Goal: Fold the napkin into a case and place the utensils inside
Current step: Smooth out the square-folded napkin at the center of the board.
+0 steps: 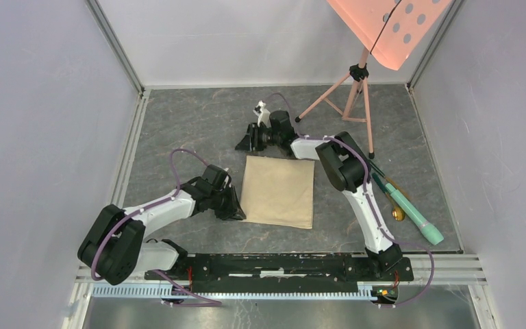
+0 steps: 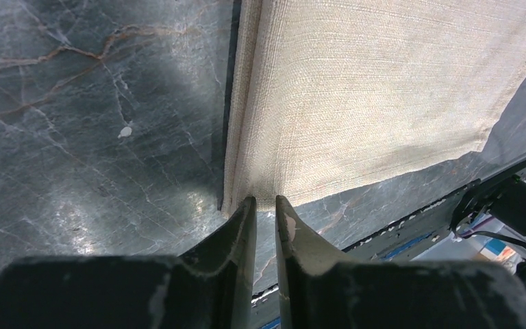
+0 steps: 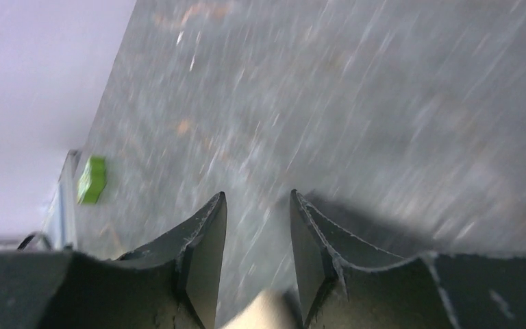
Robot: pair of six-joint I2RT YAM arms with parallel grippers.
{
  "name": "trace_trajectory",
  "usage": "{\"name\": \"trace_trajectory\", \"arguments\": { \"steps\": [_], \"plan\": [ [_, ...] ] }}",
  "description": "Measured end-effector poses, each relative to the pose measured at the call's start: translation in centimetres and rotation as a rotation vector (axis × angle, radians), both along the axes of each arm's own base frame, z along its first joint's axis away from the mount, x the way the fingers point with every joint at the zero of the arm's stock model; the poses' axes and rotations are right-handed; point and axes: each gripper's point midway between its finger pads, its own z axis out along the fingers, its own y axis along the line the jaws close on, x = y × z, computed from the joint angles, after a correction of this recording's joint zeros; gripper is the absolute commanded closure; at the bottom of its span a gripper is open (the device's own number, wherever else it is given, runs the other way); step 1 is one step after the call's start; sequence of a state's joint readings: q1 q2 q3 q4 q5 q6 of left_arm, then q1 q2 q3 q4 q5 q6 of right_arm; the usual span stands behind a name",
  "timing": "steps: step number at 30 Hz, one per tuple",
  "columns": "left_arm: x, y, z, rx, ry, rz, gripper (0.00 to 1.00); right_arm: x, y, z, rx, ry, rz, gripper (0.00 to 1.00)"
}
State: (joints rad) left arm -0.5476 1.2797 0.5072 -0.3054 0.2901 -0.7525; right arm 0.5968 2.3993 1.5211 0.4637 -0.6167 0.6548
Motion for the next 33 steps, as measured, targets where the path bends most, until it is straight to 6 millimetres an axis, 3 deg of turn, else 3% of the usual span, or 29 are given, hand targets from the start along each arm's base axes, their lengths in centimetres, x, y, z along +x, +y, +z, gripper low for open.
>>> {"name": "trace_trajectory", "arguments": {
  "steps": [3,6,9,12,16,18,20,22,27,33],
  "plan": [
    [0.0,0.1,0.2,0.003,-0.004,0.002,0.71,4.9,0.6,0.6,-0.031,-0.057,-0.035,0.51],
    [-0.4,0.4,0.7,0.007,-0.004,0.004,0.63,6.0,0.2,0.9,-0.073,-0.055,-0.045,0.46],
    [-0.1,0.0,2.5,-0.021,-0.026,-0.003,0.55,6.2,-1.2,2.2,-0.138,-0.06,-0.058,0.39],
    [1.3,-1.3,5.4,-0.078,-0.085,-0.014,0.51,3.3,-3.8,4.3,-0.208,-0.05,-0.06,0.36],
    [3.6,-3.1,8.8,-0.144,-0.157,-0.029,0.49,-2.0,-7.7,9.6,-0.228,-0.093,-0.056,0.38],
    [4.7,-3.9,9.3,-0.159,-0.169,-0.035,0.48,-4.6,-9.6,11.7,-0.203,-0.127,-0.059,0.38],
    [5.4,-4.4,8.9,-0.156,-0.161,-0.036,0.49,-6.7,-11.9,12.3,-0.181,-0.141,-0.069,0.4],
    [5.8,-4.6,7.6,-0.14,-0.133,-0.035,0.49,-7.6,-14.3,11.2,-0.18,-0.121,-0.095,0.43],
    [5.0,-4.2,4.2,-0.103,-0.066,-0.034,0.5,-8.8,-19.3,5.0,-0.206,0.027,-0.159,0.48],
    [2.5,-2.5,0.9,-0.055,-0.003,-0.026,0.51,-8.5,-21.6,0.5,-0.182,0.111,-0.202,0.5]
  ]
}}
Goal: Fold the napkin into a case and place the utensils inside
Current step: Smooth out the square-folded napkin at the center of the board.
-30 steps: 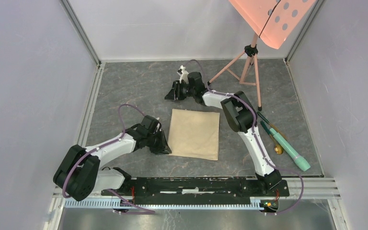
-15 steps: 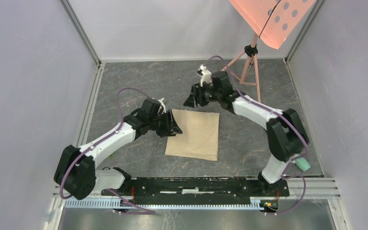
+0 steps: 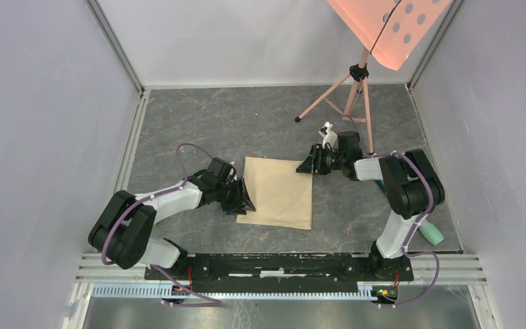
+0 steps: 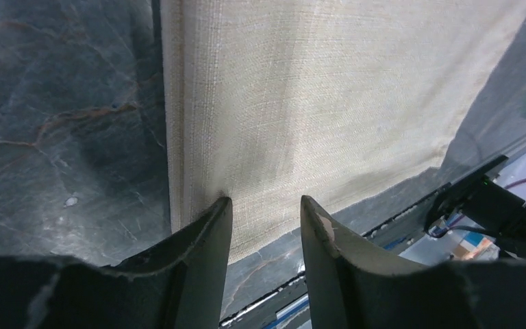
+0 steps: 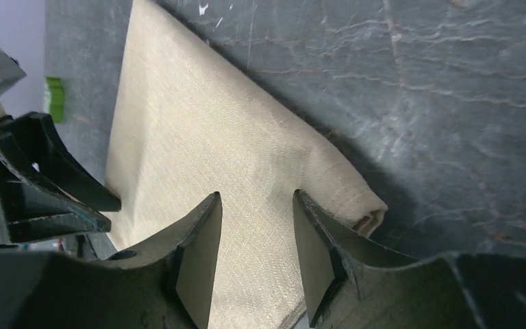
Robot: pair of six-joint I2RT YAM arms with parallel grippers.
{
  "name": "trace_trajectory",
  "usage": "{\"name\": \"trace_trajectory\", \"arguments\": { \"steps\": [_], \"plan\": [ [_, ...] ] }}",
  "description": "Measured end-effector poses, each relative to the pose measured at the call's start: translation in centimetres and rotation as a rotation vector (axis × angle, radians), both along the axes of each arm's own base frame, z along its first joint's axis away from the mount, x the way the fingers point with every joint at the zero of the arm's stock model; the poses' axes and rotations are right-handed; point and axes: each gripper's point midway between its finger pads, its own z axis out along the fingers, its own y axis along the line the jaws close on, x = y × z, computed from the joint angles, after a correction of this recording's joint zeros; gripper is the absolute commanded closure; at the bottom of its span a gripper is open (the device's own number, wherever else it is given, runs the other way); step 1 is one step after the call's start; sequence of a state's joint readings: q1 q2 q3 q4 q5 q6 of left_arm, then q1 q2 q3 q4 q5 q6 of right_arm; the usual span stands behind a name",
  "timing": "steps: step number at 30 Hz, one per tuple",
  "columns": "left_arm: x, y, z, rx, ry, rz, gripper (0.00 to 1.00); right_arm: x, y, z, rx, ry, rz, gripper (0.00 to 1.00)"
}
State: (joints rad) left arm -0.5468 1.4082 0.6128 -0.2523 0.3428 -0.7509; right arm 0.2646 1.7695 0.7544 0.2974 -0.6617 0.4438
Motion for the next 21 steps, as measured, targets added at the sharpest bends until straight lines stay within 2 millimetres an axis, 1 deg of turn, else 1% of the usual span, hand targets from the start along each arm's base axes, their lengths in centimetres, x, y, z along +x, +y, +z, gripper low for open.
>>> {"name": "trace_trajectory", "arguments": {
  "steps": [1,2,5,9,12,14,17,19,21],
  "plan": [
    [-0.4,0.2,-0.4,0.003,0.005,0.002,0.51,0.4,-0.3,-0.6,0.008,0.008,-0.008,0.5],
    [-0.4,0.3,-0.4,-0.004,-0.001,0.002,0.52,0.6,-0.5,-0.7,0.026,0.013,-0.005,0.5],
    [-0.5,0.5,-0.4,-0.018,-0.046,0.008,0.52,2.1,-1.1,-0.6,0.02,-0.017,-0.006,0.49],
    [-0.8,0.9,-0.3,-0.032,-0.084,0.013,0.51,2.9,-1.6,-0.5,-0.032,-0.048,-0.007,0.48],
    [-1.2,1.0,-0.1,-0.04,-0.087,0.01,0.46,3.0,-2.4,0.0,-0.08,-0.055,-0.026,0.47],
    [-1.6,1.0,0.4,-0.051,-0.081,0.002,0.43,3.0,-2.6,1.0,-0.095,-0.065,-0.036,0.47],
    [-1.7,0.9,1.6,-0.058,-0.076,-0.004,0.39,3.3,-1.8,3.2,-0.092,-0.109,-0.028,0.46],
    [-0.6,0.3,3.1,-0.068,-0.099,-0.002,0.38,3.5,-0.7,4.6,-0.08,-0.147,-0.01,0.47],
    [1.3,-0.7,5.3,-0.09,-0.14,0.005,0.38,3.4,0.2,5.2,-0.066,-0.165,0.005,0.48]
  ]
}}
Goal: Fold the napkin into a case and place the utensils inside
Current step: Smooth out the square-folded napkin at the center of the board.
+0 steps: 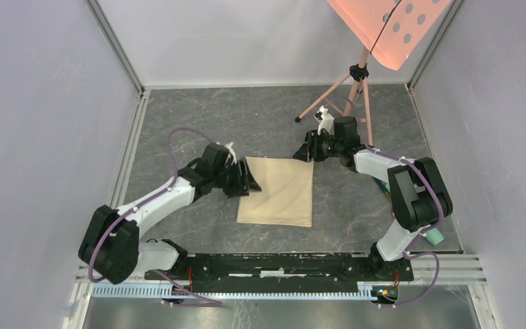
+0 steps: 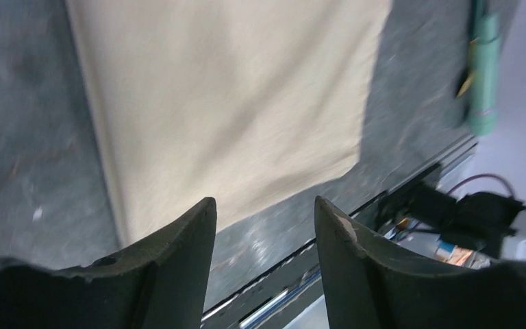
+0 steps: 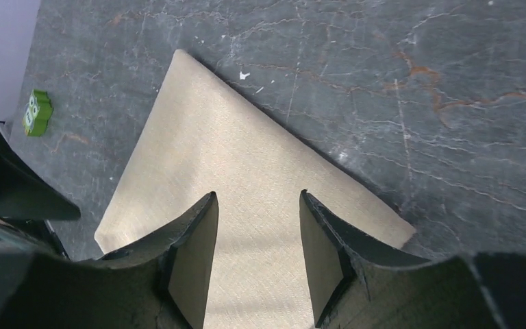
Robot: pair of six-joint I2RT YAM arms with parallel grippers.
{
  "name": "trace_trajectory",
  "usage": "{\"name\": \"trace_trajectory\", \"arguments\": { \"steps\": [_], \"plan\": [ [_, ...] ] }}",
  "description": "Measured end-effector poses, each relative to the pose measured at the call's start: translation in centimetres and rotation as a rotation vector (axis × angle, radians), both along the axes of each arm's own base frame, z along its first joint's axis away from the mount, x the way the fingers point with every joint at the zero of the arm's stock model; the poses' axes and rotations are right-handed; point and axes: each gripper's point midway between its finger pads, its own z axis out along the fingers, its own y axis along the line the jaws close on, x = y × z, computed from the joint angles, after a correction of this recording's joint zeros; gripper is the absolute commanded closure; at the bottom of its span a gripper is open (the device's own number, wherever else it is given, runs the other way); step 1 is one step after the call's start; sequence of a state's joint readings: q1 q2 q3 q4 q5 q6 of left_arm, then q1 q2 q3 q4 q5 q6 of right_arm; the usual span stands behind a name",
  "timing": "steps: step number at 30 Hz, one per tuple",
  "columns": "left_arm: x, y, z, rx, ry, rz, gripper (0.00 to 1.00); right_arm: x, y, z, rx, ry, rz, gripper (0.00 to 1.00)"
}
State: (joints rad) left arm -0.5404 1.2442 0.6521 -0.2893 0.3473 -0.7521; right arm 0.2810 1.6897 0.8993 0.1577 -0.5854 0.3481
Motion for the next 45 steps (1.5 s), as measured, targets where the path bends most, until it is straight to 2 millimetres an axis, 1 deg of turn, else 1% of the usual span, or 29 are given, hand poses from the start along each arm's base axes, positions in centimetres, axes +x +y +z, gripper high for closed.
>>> {"name": "trace_trajectory", "arguments": {
  "steps": [1,3,5,7,10,11,13,14,16,17,21,24,26,28,29,31,33,34,36,37,38,40,42,43,45],
  "plan": [
    [1.3,-0.5,1.0,-0.011,-0.023,0.007,0.37,-0.2,0.4,0.0,0.004,0.003,0.007,0.49],
    [3.8,-1.3,2.4,-0.027,-0.057,0.027,0.38,-0.3,0.8,-0.3,0.008,0.013,0.011,0.5],
    [6.7,-1.8,2.7,-0.036,-0.076,0.056,0.38,-0.2,0.7,-1.2,0.005,0.035,0.004,0.51],
    [9.1,-1.7,1.7,-0.025,-0.067,0.09,0.38,-0.2,0.5,-2.3,-0.004,0.058,-0.003,0.52],
    [12.2,-0.9,-1.5,0.012,-0.017,0.143,0.38,-0.2,0.0,-4.0,-0.021,0.096,-0.016,0.53],
    [13.0,-0.6,-2.7,0.026,0.001,0.159,0.38,-0.1,-0.3,-4.4,-0.027,0.103,-0.023,0.53],
    [14.0,0.1,-4.7,0.047,0.036,0.186,0.39,-0.1,-0.7,-5.1,-0.037,0.113,-0.032,0.53],
    [14.4,0.2,-5.0,0.031,0.056,0.198,0.39,-0.1,-1.1,-5.5,-0.044,0.119,-0.037,0.53],
    [15.5,0.8,-4.8,0.013,0.04,0.231,0.39,0.0,-1.5,-5.9,-0.051,0.118,-0.04,0.52],
    [15.7,1.1,-4.8,0.012,0.036,0.243,0.39,0.1,-1.6,-5.9,-0.057,0.114,-0.041,0.52],
    [15.6,1.5,-4.7,0.011,0.022,0.255,0.38,0.2,-1.5,-5.9,-0.073,0.102,-0.026,0.5],
    [14.7,2.1,-4.4,0.024,0.023,0.264,0.36,0.0,-1.3,-5.6,-0.099,0.1,-0.016,0.47],
    [13.8,2.4,-3.6,0.026,0.03,0.258,0.34,-0.4,-1.4,-5.1,-0.136,0.094,-0.022,0.45],
    [13.3,2.2,-2.4,0.004,0.021,0.241,0.33,-0.9,-0.9,-4.3,-0.15,0.081,-0.012,0.44],
    [13.1,2.0,-1.5,-0.013,0.013,0.229,0.33,-1.2,-0.5,-3.6,-0.154,0.069,-0.005,0.44],
    [12.4,1.4,0.0,-0.047,-0.009,0.197,0.32,-2.0,0.9,-2.0,-0.14,0.033,0.029,0.43],
    [11.2,0.9,0.8,-0.073,-0.02,0.164,0.31,-3.2,2.2,-0.8,-0.112,0.003,0.061,0.44],
    [10.4,0.7,0.9,-0.084,-0.015,0.147,0.3,-4.0,2.7,-0.6,-0.094,-0.001,0.077,0.44],
    [8.4,0.6,0.3,-0.092,0.011,0.116,0.3,-5.8,3.2,-1.1,-0.059,0.017,0.104,0.46],
    [7.3,0.7,-0.6,-0.087,0.036,0.103,0.3,-6.6,3.1,-1.8,-0.053,0.041,0.107,0.46],
    [6.6,0.6,-1.1,-0.083,0.051,0.089,0.3,-7.2,2.9,-2.5,-0.053,0.066,0.106,0.47],
    [4.7,0.7,-2.6,-0.067,0.096,0.07,0.3,-8.3,2.3,-4.3,-0.067,0.121,0.104,0.47],
    [2.6,1.1,-4.5,-0.042,0.15,0.057,0.29,-9.0,1.7,-5.7,-0.087,0.16,0.1,0.47],
    [1.9,1.2,-4.9,-0.043,0.165,0.05,0.29,-8.8,1.5,-5.8,-0.092,0.155,0.097,0.47],
    [1.3,1.1,-4.7,-0.06,0.145,0.034,0.29,-8.7,1.3,-5.9,-0.108,0.147,0.095,0.47]
  ]
}}
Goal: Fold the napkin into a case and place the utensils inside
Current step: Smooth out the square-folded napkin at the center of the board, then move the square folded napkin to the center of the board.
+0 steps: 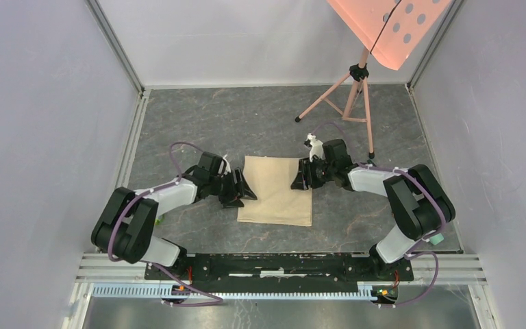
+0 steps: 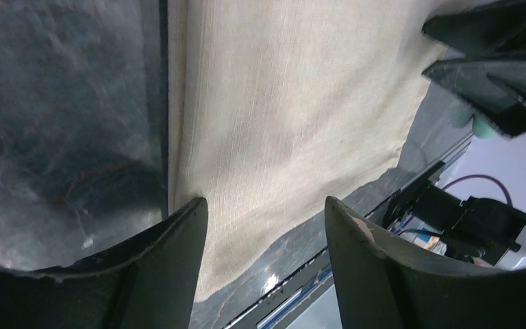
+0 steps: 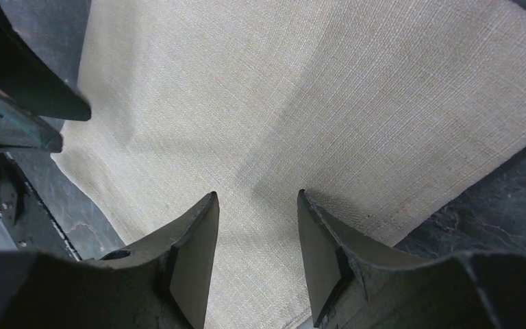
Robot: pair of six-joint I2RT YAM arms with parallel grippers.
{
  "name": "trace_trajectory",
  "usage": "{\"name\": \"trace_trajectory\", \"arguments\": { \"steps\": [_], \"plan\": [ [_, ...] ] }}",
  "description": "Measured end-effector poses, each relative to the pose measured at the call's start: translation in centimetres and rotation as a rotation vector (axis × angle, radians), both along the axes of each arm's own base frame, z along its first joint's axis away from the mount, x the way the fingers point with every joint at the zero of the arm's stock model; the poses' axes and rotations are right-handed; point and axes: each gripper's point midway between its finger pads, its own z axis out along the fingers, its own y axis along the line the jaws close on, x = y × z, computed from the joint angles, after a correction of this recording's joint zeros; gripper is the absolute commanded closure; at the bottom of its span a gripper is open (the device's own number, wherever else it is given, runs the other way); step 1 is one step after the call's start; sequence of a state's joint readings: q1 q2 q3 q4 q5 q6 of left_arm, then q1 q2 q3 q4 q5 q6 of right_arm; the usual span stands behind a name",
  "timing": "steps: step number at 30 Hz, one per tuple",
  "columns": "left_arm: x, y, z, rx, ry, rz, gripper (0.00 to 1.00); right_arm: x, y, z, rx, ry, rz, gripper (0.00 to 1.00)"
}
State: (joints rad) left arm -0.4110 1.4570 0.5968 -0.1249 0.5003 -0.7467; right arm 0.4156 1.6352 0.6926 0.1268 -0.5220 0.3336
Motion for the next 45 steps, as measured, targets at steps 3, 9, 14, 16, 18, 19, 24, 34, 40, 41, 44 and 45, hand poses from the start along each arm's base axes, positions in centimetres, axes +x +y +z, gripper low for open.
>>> {"name": "trace_trajectory", "arguments": {
  "steps": [3,9,14,16,18,19,24,34,40,41,44,45],
  "plan": [
    [-1.2,0.1,0.1,0.001,-0.019,-0.015,0.28,0.4,-0.4,0.0,-0.053,-0.02,0.014,0.46],
    [-4.4,-0.7,1.0,0.003,-0.041,-0.09,0.26,1.9,-2.4,0.6,-0.217,-0.059,0.001,0.39],
    [-5.0,0.2,4.2,0.021,-0.134,-0.069,0.12,0.5,-3.3,3.8,-0.256,-0.082,-0.026,0.3],
    [-4.4,1.0,5.1,0.051,-0.177,-0.031,0.03,-0.3,-3.3,5.6,-0.222,-0.093,-0.062,0.29],
    [-3.6,1.8,5.5,0.091,-0.212,0.014,0.0,-1.5,-3.5,6.8,-0.178,-0.091,-0.105,0.28],
    [-3.4,2.1,5.4,0.107,-0.217,0.03,0.0,-2.3,-3.7,7.1,-0.156,-0.083,-0.124,0.28],
    [-2.5,2.8,3.3,0.152,-0.203,0.064,0.0,-5.6,-4.7,6.4,-0.117,-0.002,-0.176,0.27],
    [-2.3,0.2,0.5,0.074,-0.174,0.005,0.11,-7.6,-5.7,5.4,-0.139,0.054,-0.197,0.33],
    [-6.3,-3.2,0.8,-0.011,-0.174,-0.077,0.12,-8.3,-7.1,4.3,-0.199,0.086,-0.246,0.36],
    [-7.6,-3.8,1.0,-0.022,-0.167,-0.103,0.12,-8.3,-7.4,4.3,-0.204,0.085,-0.255,0.37],
    [-9.8,-4.7,2.1,-0.054,-0.165,-0.145,0.11,-8.1,-8.4,4.4,-0.222,0.082,-0.29,0.42],
    [-10.1,-4.8,2.5,-0.065,-0.167,-0.145,0.1,-8.0,-9.0,4.3,-0.233,0.082,-0.305,0.44]
  ]
}}
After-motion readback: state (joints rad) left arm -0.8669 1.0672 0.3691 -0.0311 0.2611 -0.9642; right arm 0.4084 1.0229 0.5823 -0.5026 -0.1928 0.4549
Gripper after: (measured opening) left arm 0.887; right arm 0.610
